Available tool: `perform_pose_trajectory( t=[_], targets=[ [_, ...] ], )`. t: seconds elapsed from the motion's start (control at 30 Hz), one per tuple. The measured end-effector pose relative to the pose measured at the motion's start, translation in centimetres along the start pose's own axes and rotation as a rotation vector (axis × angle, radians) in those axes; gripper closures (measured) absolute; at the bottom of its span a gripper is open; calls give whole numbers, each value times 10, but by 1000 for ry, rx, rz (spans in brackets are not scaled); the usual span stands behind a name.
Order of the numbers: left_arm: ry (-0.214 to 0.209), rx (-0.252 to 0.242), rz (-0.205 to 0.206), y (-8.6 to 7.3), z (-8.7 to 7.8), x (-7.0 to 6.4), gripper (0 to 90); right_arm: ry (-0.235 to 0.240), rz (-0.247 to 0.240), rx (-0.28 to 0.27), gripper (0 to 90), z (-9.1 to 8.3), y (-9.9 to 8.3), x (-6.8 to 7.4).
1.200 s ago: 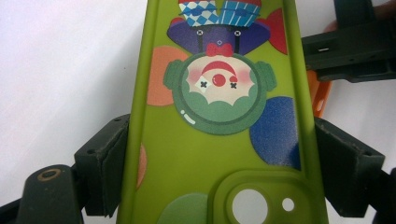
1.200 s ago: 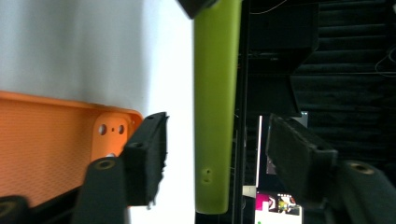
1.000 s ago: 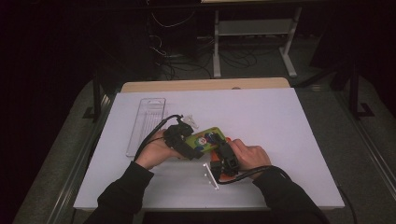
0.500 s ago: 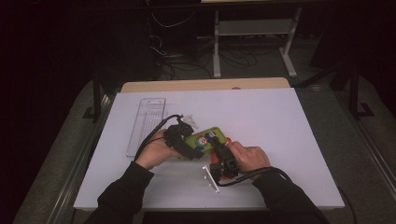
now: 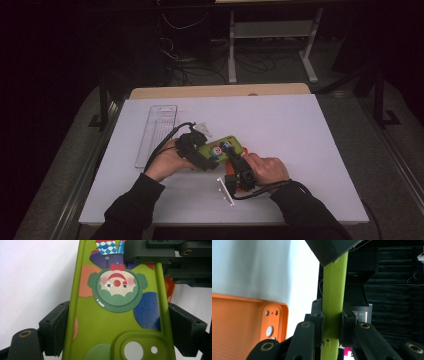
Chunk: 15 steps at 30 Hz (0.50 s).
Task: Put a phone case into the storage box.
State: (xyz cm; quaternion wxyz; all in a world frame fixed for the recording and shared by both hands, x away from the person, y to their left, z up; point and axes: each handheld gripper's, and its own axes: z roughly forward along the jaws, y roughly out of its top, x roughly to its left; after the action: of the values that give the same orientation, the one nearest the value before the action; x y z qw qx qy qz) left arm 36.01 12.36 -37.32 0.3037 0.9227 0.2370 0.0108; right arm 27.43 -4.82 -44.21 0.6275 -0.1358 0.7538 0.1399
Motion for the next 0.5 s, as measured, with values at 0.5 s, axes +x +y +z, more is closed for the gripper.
perform_pose_trajectory(
  t=[0.5],
  targets=[
    [-26,-46,9,-3,-11,-2,0,7,21,19,756,-2,-4,-3]
  ],
)
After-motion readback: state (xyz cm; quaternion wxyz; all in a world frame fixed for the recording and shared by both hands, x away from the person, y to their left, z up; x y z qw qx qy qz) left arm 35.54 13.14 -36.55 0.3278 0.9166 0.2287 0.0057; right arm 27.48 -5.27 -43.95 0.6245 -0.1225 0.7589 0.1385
